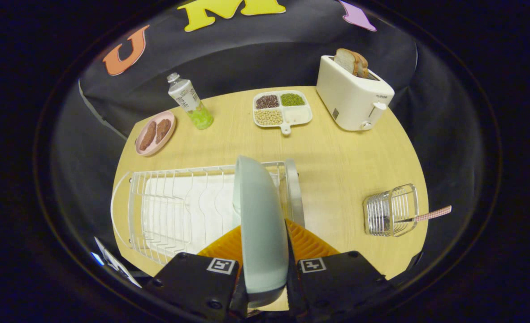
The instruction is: Take the plate from the dish rack, then take the spoon from the basket and place it into the plate.
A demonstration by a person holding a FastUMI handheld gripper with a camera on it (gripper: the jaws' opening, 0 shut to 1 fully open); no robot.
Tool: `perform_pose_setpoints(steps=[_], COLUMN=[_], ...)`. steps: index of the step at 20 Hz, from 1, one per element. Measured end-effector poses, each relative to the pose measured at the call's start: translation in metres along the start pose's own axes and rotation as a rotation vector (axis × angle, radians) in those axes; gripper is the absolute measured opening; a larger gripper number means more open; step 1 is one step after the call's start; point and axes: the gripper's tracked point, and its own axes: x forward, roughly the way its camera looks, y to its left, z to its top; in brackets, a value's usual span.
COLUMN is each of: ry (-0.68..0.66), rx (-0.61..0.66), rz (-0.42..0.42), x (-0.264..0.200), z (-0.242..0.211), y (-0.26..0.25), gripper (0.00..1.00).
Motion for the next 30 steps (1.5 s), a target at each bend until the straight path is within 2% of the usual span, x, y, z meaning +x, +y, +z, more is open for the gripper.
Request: perform_pose_setpoints(steps=[3,10,13,16,23,30], ry=[-0.014,-0.065,-0.125,-0.149,-0.166,-0.099], rx=[0.0,-0.062,-0.101,-0.111,-0.024,0.139], rz=[-0.079,-0.232,-0.257,-0.18,0.145,0.313], x=[-0.012,-0.033,-0.058,-0.073,-0.099,-0.053], z=[0.007,0.016,0.025,0.01,-0.081,-0.191], y=[-0.004,-0.006,-0.001,0.004,0.0,-0.026], gripper=[0.36,0.36,0.35,0.35,0.35,0.35])
